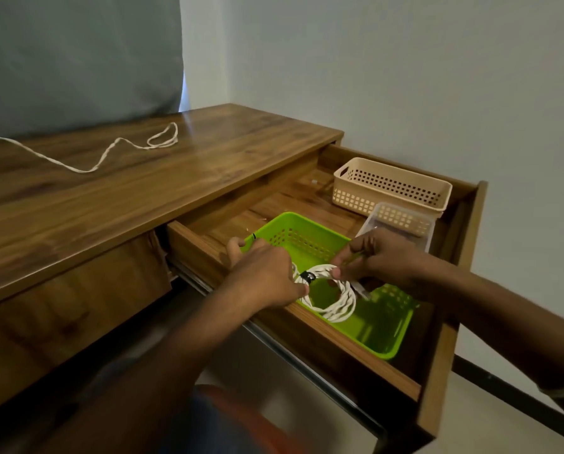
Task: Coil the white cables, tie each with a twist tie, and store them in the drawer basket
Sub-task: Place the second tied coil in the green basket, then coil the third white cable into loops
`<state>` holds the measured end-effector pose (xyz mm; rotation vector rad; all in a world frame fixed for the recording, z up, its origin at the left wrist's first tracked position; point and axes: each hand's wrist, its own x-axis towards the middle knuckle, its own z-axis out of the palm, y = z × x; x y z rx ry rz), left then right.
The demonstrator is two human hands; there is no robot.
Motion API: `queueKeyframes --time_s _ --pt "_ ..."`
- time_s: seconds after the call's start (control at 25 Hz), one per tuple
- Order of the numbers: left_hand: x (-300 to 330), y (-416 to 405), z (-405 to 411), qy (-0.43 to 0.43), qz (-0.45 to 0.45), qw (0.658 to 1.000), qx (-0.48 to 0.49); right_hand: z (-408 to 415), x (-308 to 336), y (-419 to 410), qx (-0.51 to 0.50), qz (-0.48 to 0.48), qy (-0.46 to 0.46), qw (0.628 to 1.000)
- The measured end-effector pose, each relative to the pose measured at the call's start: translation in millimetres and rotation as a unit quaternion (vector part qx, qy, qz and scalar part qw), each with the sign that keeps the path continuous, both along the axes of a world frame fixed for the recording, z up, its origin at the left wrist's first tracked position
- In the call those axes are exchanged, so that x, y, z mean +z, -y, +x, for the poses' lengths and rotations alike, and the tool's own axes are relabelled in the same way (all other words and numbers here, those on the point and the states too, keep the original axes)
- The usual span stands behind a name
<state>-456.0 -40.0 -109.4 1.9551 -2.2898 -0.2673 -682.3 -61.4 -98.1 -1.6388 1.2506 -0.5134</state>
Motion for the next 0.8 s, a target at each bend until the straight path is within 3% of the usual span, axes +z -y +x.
queueKeyframes --time_s 0.2,0.44,0.56,0.64,0.72,0.8 --pt "7 3 -10 0.083 0.059 0.995 -0.009 7 -12 13 0.055 0.008 -0.125 0.991" --pt "15 7 -17 0.128 0.12 0.984 -0.031 14 -25 18 0.116 -0.092 -0.214 0.965" --pt "12 -1 -10 0.045 0.072 0.996 -0.035 21 -17 16 0.136 -0.177 -0.301 0.927" --pt "10 -5 6 -0.068 0.008 0.997 -0.03 37 -2 17 0.137 -0.246 -0.351 0.893" --pt "16 -12 27 -0.16 -0.057 0.985 -0.024 60 22 15 0.124 -0.303 -0.35 0.878" --pt "29 -18 54 -0.198 -0.13 0.972 -0.002 90 49 11 0.111 -0.359 -0.311 0.873"
